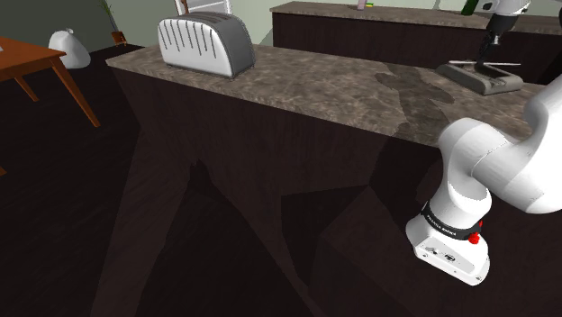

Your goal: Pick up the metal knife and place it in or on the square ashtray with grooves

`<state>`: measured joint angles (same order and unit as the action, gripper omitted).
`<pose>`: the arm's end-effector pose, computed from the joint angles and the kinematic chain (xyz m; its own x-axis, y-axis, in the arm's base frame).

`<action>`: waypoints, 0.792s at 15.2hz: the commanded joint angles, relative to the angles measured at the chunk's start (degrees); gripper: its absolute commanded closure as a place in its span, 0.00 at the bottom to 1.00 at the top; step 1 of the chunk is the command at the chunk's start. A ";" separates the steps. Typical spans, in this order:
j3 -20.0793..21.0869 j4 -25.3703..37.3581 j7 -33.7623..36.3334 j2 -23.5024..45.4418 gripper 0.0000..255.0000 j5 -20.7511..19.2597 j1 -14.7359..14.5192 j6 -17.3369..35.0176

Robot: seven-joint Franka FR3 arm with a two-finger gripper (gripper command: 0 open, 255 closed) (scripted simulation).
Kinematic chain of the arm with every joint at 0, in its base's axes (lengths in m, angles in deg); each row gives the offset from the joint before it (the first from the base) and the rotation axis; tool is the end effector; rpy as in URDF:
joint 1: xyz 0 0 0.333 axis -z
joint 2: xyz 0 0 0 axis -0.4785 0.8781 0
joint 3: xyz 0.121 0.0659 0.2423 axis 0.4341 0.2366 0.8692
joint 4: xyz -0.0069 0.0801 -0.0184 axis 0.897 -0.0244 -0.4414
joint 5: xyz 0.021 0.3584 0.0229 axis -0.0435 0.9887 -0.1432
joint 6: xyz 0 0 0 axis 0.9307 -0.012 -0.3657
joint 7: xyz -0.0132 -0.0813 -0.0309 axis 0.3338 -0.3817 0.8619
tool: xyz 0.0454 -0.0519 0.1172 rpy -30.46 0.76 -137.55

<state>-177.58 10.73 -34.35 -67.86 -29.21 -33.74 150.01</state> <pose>0.1781 -0.6020 0.4514 0.9383 0.3457 0.0028 0.3457 -0.9383 -0.0129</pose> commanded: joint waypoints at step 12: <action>-0.07 -2.38 0.39 -0.29 0.00 -0.30 0.90 2.17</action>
<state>-177.65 8.35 -33.96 -68.16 -29.51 -32.83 152.18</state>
